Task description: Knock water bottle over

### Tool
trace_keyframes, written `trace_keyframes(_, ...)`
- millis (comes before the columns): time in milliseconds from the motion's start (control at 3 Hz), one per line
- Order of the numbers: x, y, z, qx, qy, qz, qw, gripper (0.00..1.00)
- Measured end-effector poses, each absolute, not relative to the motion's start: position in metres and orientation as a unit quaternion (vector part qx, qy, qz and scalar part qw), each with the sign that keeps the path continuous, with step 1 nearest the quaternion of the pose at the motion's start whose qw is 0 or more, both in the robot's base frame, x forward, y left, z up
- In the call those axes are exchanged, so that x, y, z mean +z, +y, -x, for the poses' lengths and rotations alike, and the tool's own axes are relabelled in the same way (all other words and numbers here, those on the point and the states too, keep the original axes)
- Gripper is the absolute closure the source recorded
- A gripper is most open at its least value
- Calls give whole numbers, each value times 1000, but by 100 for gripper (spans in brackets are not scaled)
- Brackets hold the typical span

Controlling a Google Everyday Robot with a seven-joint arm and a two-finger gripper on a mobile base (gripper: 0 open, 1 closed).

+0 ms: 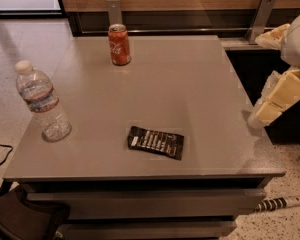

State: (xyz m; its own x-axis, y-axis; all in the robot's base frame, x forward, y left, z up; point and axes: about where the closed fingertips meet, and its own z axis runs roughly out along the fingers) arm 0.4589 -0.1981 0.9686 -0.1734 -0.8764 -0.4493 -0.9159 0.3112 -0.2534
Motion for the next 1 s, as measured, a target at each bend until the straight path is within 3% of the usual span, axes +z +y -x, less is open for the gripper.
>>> trace_keyframes(1000,951,-87,-460,233,683,529,446,0)
